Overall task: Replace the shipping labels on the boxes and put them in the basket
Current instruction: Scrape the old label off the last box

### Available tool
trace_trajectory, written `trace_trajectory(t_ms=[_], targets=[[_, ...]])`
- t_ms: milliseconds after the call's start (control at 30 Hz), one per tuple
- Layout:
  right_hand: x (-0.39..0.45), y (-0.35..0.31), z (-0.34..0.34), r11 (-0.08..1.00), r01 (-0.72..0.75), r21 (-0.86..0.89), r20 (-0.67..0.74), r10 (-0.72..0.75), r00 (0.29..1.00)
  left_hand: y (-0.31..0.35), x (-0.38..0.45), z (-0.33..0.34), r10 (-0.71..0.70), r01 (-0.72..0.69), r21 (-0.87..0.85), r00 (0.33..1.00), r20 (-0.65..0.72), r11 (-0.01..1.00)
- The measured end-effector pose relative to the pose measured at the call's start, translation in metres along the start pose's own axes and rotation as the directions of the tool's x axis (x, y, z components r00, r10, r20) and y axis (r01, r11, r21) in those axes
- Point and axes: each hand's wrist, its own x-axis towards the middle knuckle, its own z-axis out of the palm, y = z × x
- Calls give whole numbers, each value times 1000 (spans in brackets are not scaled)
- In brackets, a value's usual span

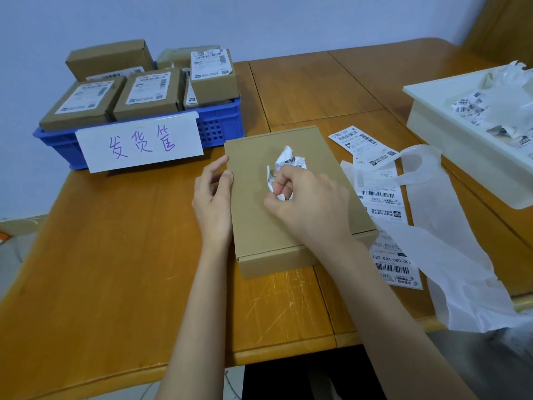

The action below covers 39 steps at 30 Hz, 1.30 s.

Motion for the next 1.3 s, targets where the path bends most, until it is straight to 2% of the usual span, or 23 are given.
trace_trajectory(t_ms=[233, 500, 767, 1033, 1167, 1300], targets=[[-3, 4, -3, 994, -5, 111, 9, 4, 1000, -1, 2, 0, 12, -12, -5, 1000, 4, 1000], [0, 0, 0, 996, -56, 62, -8, 57, 998, -1, 1, 0, 12, -12, 3, 1000, 4, 1000], [0, 1, -2, 996, -46, 70, -11, 47, 999, -1, 0, 0, 11, -11, 9, 1000, -5, 1000], [3, 14, -3, 968, -66, 242, 23, 62, 998, 0, 0, 1, 17, -17, 2, 1000, -4, 1000], [2, 15, -6, 919, -82, 385, 29, 77, 997, 0, 0, 1, 20, -20, 0, 1000, 5, 1000], [-1, 9, -6, 972, -67, 225, 33, 61, 998, 0, 0, 0, 24, -24, 3, 1000, -1, 1000]])
